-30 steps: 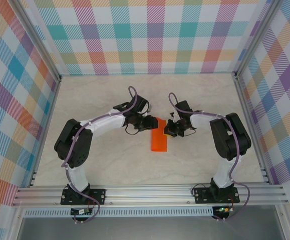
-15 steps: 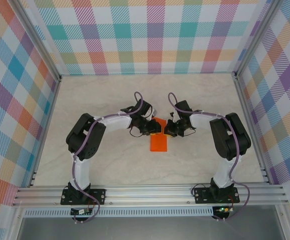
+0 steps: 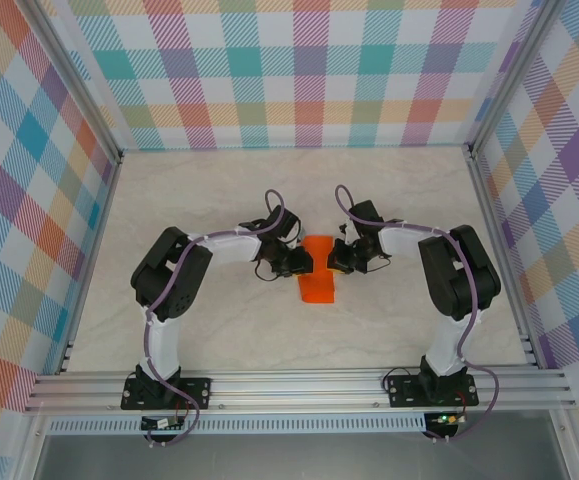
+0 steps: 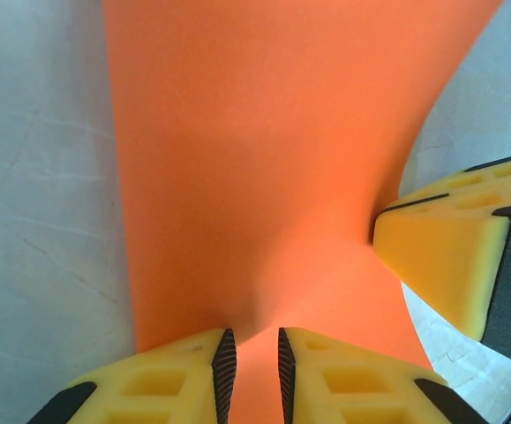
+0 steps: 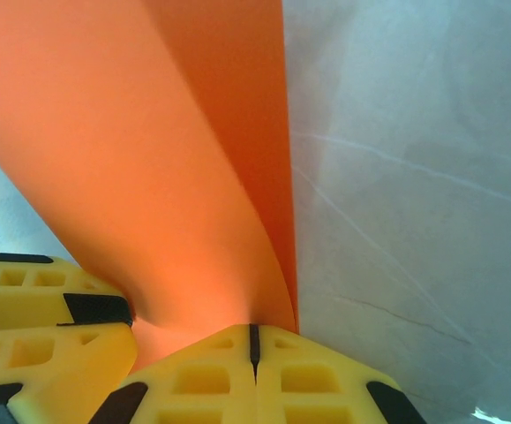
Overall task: Fold a paper plane with a square sheet of paper (fold left side to right side)
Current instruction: First fold the square sheet of paper in half at the center of the table.
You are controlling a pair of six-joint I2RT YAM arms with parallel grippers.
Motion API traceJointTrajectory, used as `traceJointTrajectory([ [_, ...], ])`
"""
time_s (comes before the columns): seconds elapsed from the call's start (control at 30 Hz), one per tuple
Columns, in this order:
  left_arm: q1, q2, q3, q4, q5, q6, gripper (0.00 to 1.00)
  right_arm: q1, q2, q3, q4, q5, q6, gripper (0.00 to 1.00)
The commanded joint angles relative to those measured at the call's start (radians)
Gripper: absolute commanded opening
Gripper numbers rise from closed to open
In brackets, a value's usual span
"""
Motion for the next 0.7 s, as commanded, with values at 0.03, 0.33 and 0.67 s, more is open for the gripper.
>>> traceJointTrajectory([
  [0.03, 0.028, -0.018, -0.07, -0.054, -0.037, 0.025, 0.24, 0.013, 0.069, -0.027, -0.097, 0.105, -0.025, 0.02],
  [0.33, 0.075, -0.135, -0.135, -0.045, -0.016, 0.037, 0.24, 0.014, 0.069, -0.027, -0.095, 0.106, -0.027, 0.02],
  [0.67, 0.038, -0.068, -0.035, 0.12, 0.149, -0.015, 0.19, 0.014, 0.075, -0.02, -0.102, 0.111, -0.03, 0.02],
])
